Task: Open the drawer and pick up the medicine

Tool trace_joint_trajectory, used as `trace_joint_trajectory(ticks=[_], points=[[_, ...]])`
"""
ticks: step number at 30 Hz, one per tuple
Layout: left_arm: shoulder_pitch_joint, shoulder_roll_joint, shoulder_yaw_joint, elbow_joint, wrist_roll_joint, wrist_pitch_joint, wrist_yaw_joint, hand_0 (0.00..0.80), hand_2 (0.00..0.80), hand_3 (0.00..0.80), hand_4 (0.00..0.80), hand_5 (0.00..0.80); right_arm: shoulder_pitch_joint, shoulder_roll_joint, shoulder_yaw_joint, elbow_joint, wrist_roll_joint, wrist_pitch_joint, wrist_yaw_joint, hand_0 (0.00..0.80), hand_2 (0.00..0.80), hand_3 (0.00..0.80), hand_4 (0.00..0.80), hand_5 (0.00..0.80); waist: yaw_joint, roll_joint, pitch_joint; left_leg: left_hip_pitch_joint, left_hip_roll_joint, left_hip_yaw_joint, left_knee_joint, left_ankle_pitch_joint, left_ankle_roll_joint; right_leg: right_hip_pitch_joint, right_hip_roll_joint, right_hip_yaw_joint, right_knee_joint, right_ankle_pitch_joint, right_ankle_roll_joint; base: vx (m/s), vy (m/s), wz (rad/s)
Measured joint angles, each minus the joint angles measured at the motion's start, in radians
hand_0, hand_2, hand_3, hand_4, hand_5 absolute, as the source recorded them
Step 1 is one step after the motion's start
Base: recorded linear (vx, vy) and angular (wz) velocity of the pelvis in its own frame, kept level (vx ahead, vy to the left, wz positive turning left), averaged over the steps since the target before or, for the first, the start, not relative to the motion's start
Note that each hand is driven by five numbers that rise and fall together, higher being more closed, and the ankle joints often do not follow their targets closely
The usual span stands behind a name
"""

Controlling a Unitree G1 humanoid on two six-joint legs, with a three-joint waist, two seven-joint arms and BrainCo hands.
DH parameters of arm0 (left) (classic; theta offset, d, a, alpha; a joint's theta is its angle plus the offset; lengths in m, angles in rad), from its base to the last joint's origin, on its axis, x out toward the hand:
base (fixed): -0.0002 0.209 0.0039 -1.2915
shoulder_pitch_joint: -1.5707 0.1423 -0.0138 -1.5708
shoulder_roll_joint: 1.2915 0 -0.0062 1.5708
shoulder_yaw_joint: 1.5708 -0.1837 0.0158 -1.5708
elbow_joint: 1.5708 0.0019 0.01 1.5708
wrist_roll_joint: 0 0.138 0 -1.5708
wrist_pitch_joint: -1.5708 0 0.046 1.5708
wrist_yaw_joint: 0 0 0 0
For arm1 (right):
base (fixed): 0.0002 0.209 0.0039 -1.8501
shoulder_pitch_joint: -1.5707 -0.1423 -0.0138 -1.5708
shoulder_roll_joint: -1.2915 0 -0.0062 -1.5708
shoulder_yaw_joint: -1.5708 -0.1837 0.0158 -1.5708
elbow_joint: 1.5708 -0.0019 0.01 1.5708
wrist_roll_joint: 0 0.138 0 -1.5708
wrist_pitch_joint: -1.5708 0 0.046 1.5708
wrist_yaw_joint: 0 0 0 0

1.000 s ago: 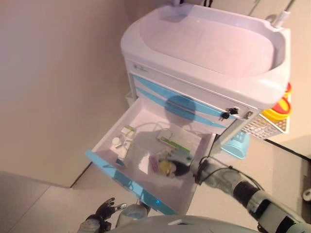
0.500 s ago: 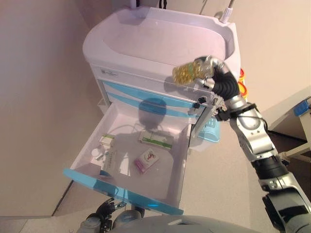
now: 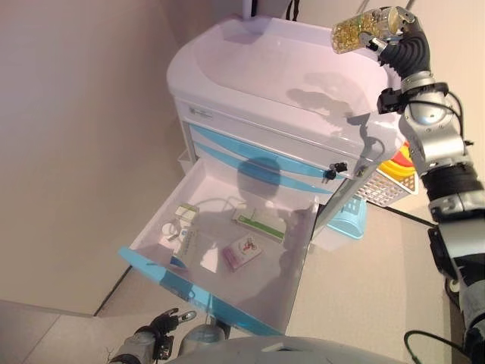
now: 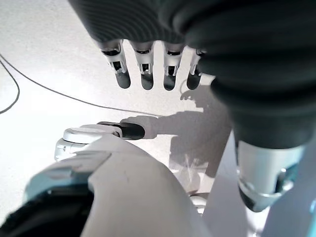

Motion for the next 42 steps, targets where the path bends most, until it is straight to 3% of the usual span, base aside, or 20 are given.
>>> trace_joint_trajectory(ticks=[8,11,21,30,31,32,42], points=[[-0.010,0.016,-0.006,0.001,-0.029,0.008,-0.001,0.000,0.000,0.000,0.000,0.000,-0.155,-0.058,0.162,0.238,-0.110,0.106,0.127,0.800,0.800,0.800,0.800,0.800,0.049,0.000,0.000,-0.003,-0.007,-0.035,0.000,0.002,-0.001,0.013,-0.001,-0.024,-0.013,0.000,0.001,0.020,0.005,0.12],[-0.007,0.017,-0.006,0.001,-0.033,0.008,-0.003,0.000,0.000,0.000,0.000,0.000,-0.205,-0.087,0.224,0.291,-0.180,0.141,0.234,0.800,0.800,0.800,0.800,0.800,0.058,-0.001,0.000,-0.013,-0.009,-0.050,0.000,0.008,-0.002,0.012,-0.001,-0.041,-0.013,-0.001,0.002,0.002,0.003,0.18],[0.004,0.052,-0.006,0.000,-0.032,0.007,-0.024,0.000,0.000,0.000,0.000,0.000,-0.232,-0.107,0.316,0.359,-0.284,0.174,0.522,0.800,0.800,0.800,0.800,0.800,0.081,-0.011,0.000,-0.015,-0.010,-0.058,0.000,0.012,-0.002,0.012,-0.001,-0.044,-0.012,-0.002,0.002,-0.003,0.000,0.02],[0.002,0.072,-0.006,-0.002,-0.031,0.007,-0.048,0.000,0.000,0.000,0.000,0.000,-0.229,-0.109,0.313,0.372,-0.350,0.146,0.567,0.800,0.800,0.800,0.800,0.800,0.080,-0.027,-0.008,-0.015,-0.010,-0.057,0.000,0.012,-0.002,0.011,-0.002,-0.044,-0.012,-0.002,0.003,0.000,0.000,0.00],[0.002,0.076,-0.006,-0.002,-0.031,0.007,-0.052,0.000,0.000,0.000,0.000,0.000,-0.228,-0.109,0.313,0.372,-0.354,0.141,0.569,0.665,0.665,0.665,0.665,0.665,0.080,-0.028,-0.008,-0.014,-0.010,-0.057,0.000,0.012,-0.002,0.011,-0.002,-0.043,-0.011,-0.002,0.003,0.000,0.000,0.00],[0.001,0.079,-0.006,-0.002,-0.031,0.007,-0.053,0.000,0.000,0.000,0.000,0.000,-0.227,-0.109,0.312,0.371,-0.358,0.140,0.568,0.000,0.000,0.000,0.000,0.000,0.080,-0.028,-0.008,-0.014,-0.010,-0.057,0.000,0.012,-0.002,0.011,-0.002,-0.043,-0.011,-0.002,0.003,0.000,0.000,0.00],[-0.005,0.089,-0.006,-0.002,-0.031,0.007,-0.065,0.000,0.000,0.000,0.000,0.000,-0.176,-0.111,0.289,0.368,-0.357,0.132,0.510,0.000,0.000,0.000,0.000,0.000,0.066,-0.028,-0.008,-0.016,-0.010,-0.053,0.000,0.012,-0.002,0.008,-0.002,-0.040,-0.010,-0.002,0.003,0.000,0.000,0.00]])
